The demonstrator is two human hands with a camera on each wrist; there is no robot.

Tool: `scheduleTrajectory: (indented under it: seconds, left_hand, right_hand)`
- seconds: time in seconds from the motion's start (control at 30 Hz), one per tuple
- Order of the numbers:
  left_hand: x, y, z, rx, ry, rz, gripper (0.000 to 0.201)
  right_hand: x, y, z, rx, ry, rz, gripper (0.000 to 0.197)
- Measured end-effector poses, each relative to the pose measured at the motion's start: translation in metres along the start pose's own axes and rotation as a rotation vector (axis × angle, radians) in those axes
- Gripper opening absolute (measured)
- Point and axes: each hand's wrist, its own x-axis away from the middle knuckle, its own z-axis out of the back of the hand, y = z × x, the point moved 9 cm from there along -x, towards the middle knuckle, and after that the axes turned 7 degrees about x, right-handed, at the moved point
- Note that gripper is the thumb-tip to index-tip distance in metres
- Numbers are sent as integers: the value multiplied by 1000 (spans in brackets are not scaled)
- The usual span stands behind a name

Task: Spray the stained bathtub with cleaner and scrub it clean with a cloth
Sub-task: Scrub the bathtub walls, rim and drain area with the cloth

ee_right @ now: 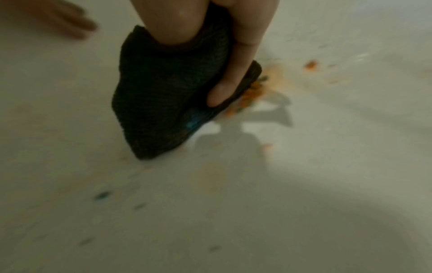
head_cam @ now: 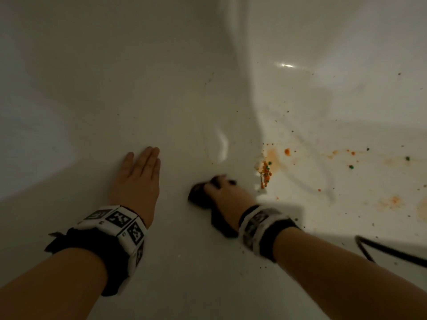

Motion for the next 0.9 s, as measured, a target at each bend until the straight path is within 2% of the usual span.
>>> scheduleTrajectory:
  seconds: [0.07, 0.1, 0.17, 0.2, 0.27, 0.33, 0.43, 0.5, 0.6, 0.7, 0.73, 0.8, 0.83, 0.9]
  left_hand:
    - [-1, -2, 2, -11, 7, -7, 68]
    - [-1, -3, 2, -12, 10, -8, 68]
    - [-3, -4, 4, -1, 26, -5, 67]
    - [-3, -5, 5, 7, 34, 0, 67]
    - [-4, -5, 7, 15, 42, 17, 68]
    - [-5, -7, 10, 10, 45, 38, 70]
    - [-5, -10, 14, -1, 38, 72, 74]
    - [-6, -12, 15, 0, 45, 87, 77]
    - [-5, -12, 14, 19, 32, 91, 76]
    - [-6, -10, 15, 31, 34, 101, 74]
    - [-7, -10, 15, 40, 30, 100, 74]
    - [-11, -9, 18, 77, 44, 69, 76]
    - [-15, -5, 20, 108, 60, 38, 78]
    - [-25, 9, 21, 208, 59, -43, 78]
  right_hand:
    - [9, 50, 33, -123, 177, -214, 36]
    - [13, 72, 45, -105, 219, -315, 37]
    - [22, 102, 54, -77, 202, -481, 42]
    - [23, 106, 59, -85, 225, -513, 41]
    - [19, 91, 71, -173, 289, -475, 37]
    - [0, 52, 73, -237, 297, -309, 38]
    - [-38, -19, 55, -154, 110, -36, 46]
    - [-59, -39, 42, -16, -5, 27, 51]
    - [-60, -16, 48, -34, 82, -16, 51]
    - [-33, 56, 74, -252, 297, -260, 49]
    - [-23, 80, 80, -243, 329, -343, 47]
    - [-6, 114, 88, -154, 303, -445, 38]
    - [-1, 121, 95, -100, 300, -453, 32]
    - [5, 123, 123, -31, 384, -427, 26]
